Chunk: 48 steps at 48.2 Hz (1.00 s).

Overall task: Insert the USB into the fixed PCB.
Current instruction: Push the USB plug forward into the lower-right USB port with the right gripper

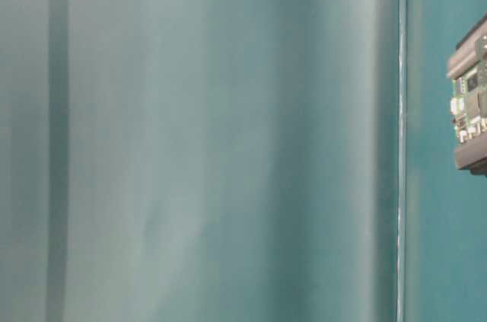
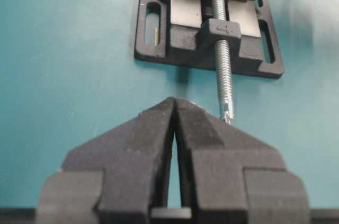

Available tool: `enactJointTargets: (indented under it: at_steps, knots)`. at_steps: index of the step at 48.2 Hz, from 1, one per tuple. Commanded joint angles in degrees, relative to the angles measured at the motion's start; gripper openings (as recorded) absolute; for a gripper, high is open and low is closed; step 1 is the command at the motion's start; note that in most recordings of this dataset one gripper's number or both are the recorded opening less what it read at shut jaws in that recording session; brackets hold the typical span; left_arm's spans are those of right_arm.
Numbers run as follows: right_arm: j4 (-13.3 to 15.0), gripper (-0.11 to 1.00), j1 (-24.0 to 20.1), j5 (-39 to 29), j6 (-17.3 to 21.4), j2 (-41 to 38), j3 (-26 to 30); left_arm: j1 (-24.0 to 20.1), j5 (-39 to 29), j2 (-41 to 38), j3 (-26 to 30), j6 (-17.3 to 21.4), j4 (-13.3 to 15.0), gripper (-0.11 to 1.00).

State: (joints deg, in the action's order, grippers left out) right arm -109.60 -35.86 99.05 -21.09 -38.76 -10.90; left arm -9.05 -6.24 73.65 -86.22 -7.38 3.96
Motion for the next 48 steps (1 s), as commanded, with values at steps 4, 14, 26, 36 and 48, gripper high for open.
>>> enactJointTargets:
  at_steps: [4, 14, 26, 36, 48]
  knots:
    - [0.5, 0.21, 0.4, 0.5, -0.1, 2.1, -0.2, -0.2, 0.3, -0.4, 1.7, -0.3, -0.1, -0.01]
    - [0.4, 0.21, 0.9, 0.4, -0.1, 2.1, -0.4, -0.2, 0.3, -0.4, 1.7, -0.3, -0.1, 0.0]
    - [0.5, 0.21, 1.2, 0.2, -0.1, 2.1, -0.5, -0.1, 0.3, -0.4, 1.7, -0.3, -0.1, -0.01]
    - [0.4, 0.21, 1.4, -0.4, -0.1, 2.1, -0.8, -0.2, 0.3, -0.4, 1.7, -0.2, -0.1, -0.01]
    - [0.4, 0.21, 1.4, -0.7, -0.1, 2.1, -1.0, -0.2, 0.3, -0.4, 1.7, -0.3, -0.2, 0.0]
